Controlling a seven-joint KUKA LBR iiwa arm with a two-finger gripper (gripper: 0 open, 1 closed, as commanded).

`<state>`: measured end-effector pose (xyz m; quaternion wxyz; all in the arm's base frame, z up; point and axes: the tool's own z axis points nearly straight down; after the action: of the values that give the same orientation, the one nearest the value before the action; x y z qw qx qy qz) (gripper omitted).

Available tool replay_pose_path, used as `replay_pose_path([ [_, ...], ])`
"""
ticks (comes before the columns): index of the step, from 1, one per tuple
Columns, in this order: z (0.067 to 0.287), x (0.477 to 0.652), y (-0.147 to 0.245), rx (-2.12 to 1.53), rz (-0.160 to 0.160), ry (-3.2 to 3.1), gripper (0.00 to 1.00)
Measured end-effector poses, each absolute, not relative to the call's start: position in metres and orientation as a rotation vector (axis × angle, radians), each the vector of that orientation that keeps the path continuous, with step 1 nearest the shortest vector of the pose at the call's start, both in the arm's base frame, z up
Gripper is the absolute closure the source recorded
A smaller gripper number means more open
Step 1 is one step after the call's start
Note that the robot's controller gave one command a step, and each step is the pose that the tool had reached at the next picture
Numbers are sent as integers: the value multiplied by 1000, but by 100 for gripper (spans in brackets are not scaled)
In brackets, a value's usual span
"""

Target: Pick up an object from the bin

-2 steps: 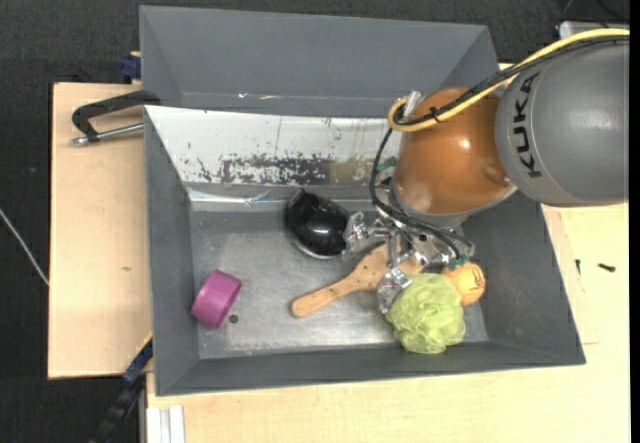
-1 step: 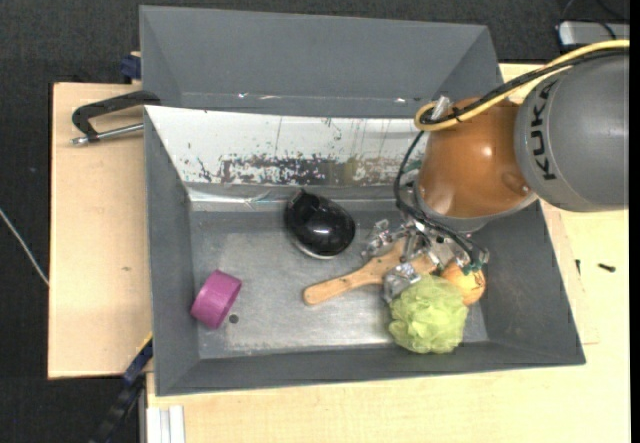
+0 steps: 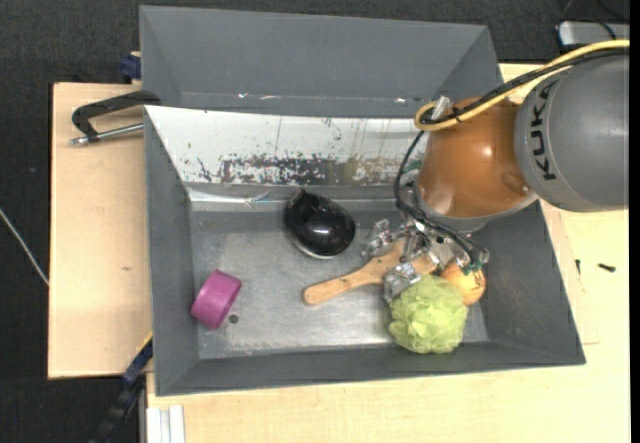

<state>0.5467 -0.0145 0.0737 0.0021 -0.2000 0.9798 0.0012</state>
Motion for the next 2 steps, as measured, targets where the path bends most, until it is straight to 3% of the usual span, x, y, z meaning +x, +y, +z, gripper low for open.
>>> replay_pose_path([
  [2, 81, 546, -14, -628, 3, 3075, 100],
])
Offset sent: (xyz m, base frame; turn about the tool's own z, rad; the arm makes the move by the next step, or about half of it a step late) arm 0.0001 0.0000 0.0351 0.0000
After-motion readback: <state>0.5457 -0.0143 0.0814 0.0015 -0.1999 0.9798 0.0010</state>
